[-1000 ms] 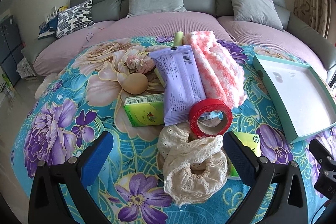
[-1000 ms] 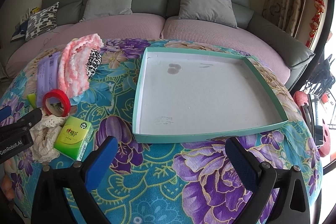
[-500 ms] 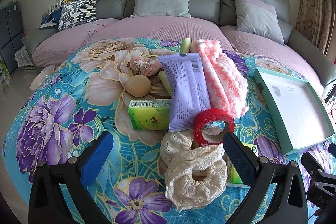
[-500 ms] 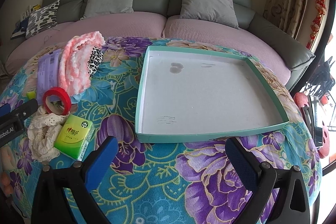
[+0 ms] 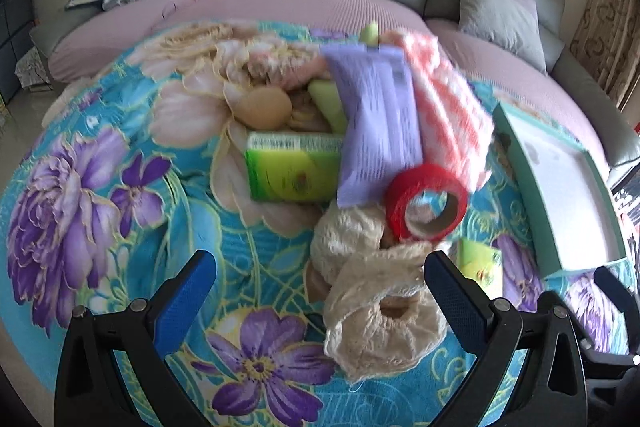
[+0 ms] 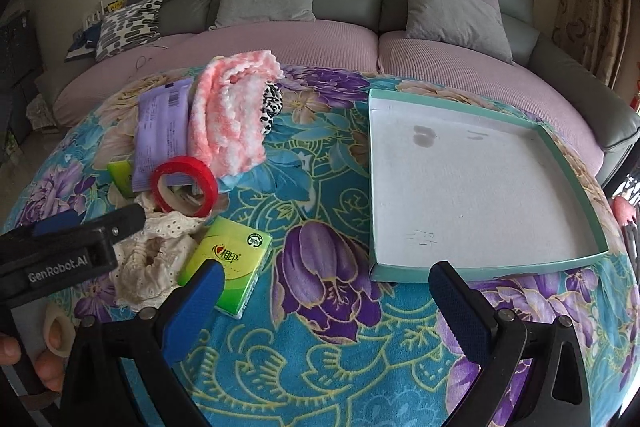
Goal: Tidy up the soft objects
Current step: 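Lower the left tool onto the cream lace fabric and close it, then lift the lace fabric with the left tool while the right tool grasps the green tissue pack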
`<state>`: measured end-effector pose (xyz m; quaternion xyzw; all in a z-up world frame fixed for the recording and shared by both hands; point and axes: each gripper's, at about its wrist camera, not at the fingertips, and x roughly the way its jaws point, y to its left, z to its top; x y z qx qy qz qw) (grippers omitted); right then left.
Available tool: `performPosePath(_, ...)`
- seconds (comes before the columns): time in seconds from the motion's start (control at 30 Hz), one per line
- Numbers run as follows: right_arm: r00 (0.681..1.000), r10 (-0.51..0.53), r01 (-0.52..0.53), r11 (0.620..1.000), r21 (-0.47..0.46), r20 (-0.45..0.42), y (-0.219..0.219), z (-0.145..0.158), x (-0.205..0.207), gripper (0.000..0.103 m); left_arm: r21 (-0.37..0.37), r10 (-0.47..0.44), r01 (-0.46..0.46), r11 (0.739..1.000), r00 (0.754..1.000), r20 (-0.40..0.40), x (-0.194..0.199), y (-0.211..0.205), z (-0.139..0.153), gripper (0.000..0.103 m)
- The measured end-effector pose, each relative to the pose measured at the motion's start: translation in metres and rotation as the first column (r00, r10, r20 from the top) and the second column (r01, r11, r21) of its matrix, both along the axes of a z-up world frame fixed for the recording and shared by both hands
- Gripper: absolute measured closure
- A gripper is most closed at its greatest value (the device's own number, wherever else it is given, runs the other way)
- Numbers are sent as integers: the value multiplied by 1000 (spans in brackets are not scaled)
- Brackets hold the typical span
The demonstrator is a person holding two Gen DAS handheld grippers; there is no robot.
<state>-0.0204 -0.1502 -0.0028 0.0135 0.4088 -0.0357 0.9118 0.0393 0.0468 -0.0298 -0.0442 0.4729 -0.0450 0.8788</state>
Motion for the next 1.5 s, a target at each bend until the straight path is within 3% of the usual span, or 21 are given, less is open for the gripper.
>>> performPosePath(0.2,1000,-8,8,1000,-2,-17,-1,-3,2,0,-9,-78,78,997,993,-85,3,-15,-21,14)
performPosePath(0.43,1000,-5,4,1000,-17,-21,1,-5,2,0,28,-140,142,989,988,-67,-3,-33,-24,26)
performPosePath(0.5,1000,-7,6,1000,-21,-21,2,-5,2,0,0,-172,173,985,983,-58,-6,-37,-21,46)
performPosePath(0.6,1000,-5,4,1000,-29,-22,4,-5,2,0,-42,-206,204,978,977,-51,-11,-41,-17,62)
performPosePath(0.8,1000,-7,7,999,-37,-9,5,-3,1,0,-106,-208,204,973,978,-25,-18,-37,-5,82)
performPosePath(0.9,1000,-7,8,999,-40,8,5,0,0,0,-118,-204,202,972,979,0,-21,-32,3,87)
performPosePath(1.2,997,62,-59,996,-69,37,22,3,0,0,-151,-171,182,972,982,85,-20,-8,24,88)
performPosePath(1.5,990,142,-142,986,-82,-10,48,-18,9,0,-172,-86,108,979,987,136,-23,16,40,88)
